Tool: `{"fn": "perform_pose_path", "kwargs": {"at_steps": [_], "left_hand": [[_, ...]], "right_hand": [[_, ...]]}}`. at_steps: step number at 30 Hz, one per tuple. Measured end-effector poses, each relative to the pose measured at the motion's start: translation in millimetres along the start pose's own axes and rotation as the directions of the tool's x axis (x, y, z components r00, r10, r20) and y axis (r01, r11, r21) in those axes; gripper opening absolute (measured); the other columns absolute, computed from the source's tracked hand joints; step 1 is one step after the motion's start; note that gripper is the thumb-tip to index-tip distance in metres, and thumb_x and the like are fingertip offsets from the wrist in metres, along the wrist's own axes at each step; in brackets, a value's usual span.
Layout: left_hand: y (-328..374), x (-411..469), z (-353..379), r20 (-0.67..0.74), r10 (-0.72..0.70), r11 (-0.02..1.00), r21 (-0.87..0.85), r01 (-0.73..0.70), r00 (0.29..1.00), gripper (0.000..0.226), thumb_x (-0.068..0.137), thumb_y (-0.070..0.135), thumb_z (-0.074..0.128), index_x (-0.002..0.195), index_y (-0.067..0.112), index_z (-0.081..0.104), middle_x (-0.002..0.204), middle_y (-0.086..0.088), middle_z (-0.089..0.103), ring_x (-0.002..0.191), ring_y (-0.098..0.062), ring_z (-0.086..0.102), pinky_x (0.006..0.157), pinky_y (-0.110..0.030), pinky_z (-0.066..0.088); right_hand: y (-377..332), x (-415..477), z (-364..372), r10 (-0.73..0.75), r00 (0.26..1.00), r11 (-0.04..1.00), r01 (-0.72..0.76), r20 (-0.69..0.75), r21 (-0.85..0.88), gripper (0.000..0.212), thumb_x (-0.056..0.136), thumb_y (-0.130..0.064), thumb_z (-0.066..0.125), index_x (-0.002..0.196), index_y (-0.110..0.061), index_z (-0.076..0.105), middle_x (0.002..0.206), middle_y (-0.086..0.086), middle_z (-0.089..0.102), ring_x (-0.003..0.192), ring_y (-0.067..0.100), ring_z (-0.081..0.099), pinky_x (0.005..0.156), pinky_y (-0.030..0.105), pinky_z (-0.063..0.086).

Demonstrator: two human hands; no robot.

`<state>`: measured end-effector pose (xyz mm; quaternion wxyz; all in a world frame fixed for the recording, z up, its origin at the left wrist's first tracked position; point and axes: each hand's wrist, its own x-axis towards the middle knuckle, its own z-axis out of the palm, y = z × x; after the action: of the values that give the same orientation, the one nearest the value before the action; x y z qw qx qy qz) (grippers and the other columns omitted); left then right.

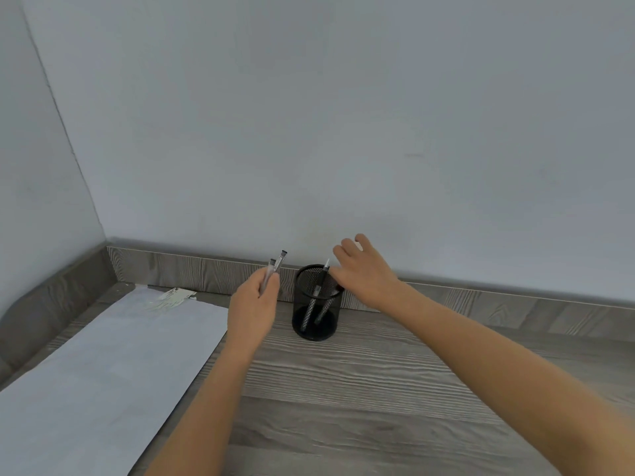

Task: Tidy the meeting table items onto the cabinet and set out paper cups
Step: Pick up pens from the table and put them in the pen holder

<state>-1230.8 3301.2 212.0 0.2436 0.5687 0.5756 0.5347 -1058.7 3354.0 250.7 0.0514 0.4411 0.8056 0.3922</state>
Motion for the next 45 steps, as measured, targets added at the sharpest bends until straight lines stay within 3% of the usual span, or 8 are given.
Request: {"fn": "perform_pose_path", "kwargs": {"at_steps": [8, 13, 16, 20, 26, 34, 38, 45], "left_hand": [[3, 18, 8, -0.002, -0.125, 0.951, -0.285, 0.12, 0.992, 0.023, 0.095, 0.021, 0.039, 0.084, 0.009, 0.056, 0.055, 0.001, 0.038, 0.039, -0.004, 0.031, 0.045, -0.023, 0.028], [13, 27, 13, -0.022, -0.041, 0.94, -0.34, 0.031, 0.999, 0.019, 0.096, 0.016, 0.036, 0.098, 0.016, 0.054, 0.061, 0.001, 0.041, 0.04, -0.001, 0.037, 0.042, -0.014, 0.03], [15, 36, 14, 0.047, 0.224, 0.975, -0.01, -0.224, 0.973, 0.021, 0.096, 0.022, 0.037, 0.105, 0.019, 0.056, 0.071, -0.003, 0.049, 0.06, -0.014, 0.044, 0.059, -0.03, 0.036], [11, 55, 15, 0.339, 0.567, 0.432, 0.654, -0.621, 0.751, 0.02, 0.084, 0.031, 0.053, 0.093, 0.021, 0.068, 0.063, -0.007, 0.056, 0.056, -0.025, 0.055, 0.058, -0.032, 0.038], [24, 66, 28, 0.776, 0.27, -0.109, 0.613, -0.783, 0.57, 0.046, 0.025, 0.001, 0.083, 0.058, 0.03, 0.069, 0.048, 0.001, 0.046, 0.045, -0.02, 0.049, 0.049, -0.026, 0.035], [25, 79, 43, 0.922, 0.089, -0.347, 0.383, -0.856, 0.376, 0.024, 0.077, 0.003, 0.059, 0.095, 0.017, 0.066, 0.095, -0.007, 0.061, 0.097, -0.027, 0.054, 0.096, -0.042, 0.036], [27, 80, 38, 0.944, 0.107, -0.446, 0.327, -0.833, 0.313, 0.034, 0.031, 0.011, 0.083, 0.05, 0.029, 0.062, 0.052, 0.007, 0.055, 0.059, -0.015, 0.058, 0.072, -0.034, 0.052], [28, 83, 34, 0.96, 0.165, -0.537, 0.28, -0.796, 0.226, 0.035, 0.03, 0.009, 0.083, 0.048, 0.027, 0.057, 0.053, 0.007, 0.055, 0.06, -0.016, 0.057, 0.072, -0.034, 0.053]], "right_hand": [[4, -34, 26, 0.5, 0.807, 0.592, -0.584, 0.315, 0.556, 0.056, 0.082, -0.019, 0.055, 0.134, -0.018, 0.035, 0.132, 0.016, 0.043, 0.124, 0.032, 0.036, 0.103, 0.046, 0.026], [-37, -86, 60, 0.425, 0.792, 0.577, -0.61, 0.438, 0.543, 0.051, 0.082, -0.027, 0.061, 0.129, -0.015, 0.046, 0.143, 0.021, 0.036, 0.131, 0.036, 0.037, 0.103, 0.05, 0.033], [-48, -102, 65, 0.454, 0.767, 0.525, -0.642, 0.454, 0.559, 0.046, 0.076, -0.03, 0.069, 0.116, -0.012, 0.058, 0.129, 0.024, 0.052, 0.12, 0.039, 0.05, 0.094, 0.052, 0.042], [-56, -112, 77, 0.421, 0.712, 0.439, -0.702, 0.562, 0.56, 0.047, 0.092, -0.043, 0.036, 0.131, -0.017, 0.04, 0.147, 0.011, 0.028, 0.138, 0.027, 0.02, 0.111, 0.042, 0.019], [-57, -110, 79, 0.401, 0.719, 0.458, -0.694, 0.568, 0.555, 0.048, 0.093, -0.045, 0.033, 0.13, -0.016, 0.041, 0.142, 0.009, 0.034, 0.135, 0.025, 0.025, 0.109, 0.041, 0.021], [-57, -110, 78, 0.39, 0.714, 0.465, -0.697, 0.581, 0.545, 0.049, 0.092, -0.045, 0.033, 0.13, -0.015, 0.04, 0.141, 0.01, 0.036, 0.133, 0.027, 0.027, 0.107, 0.043, 0.023], [-57, -109, 77, 0.384, 0.715, 0.476, -0.696, 0.585, 0.538, 0.048, 0.092, -0.045, 0.033, 0.13, -0.016, 0.039, 0.139, 0.009, 0.037, 0.131, 0.026, 0.029, 0.106, 0.042, 0.025], [-57, -108, 76, 0.383, 0.714, 0.486, -0.696, 0.586, 0.529, 0.047, 0.092, -0.044, 0.034, 0.128, -0.015, 0.041, 0.137, 0.01, 0.039, 0.13, 0.027, 0.03, 0.105, 0.043, 0.026]]}}
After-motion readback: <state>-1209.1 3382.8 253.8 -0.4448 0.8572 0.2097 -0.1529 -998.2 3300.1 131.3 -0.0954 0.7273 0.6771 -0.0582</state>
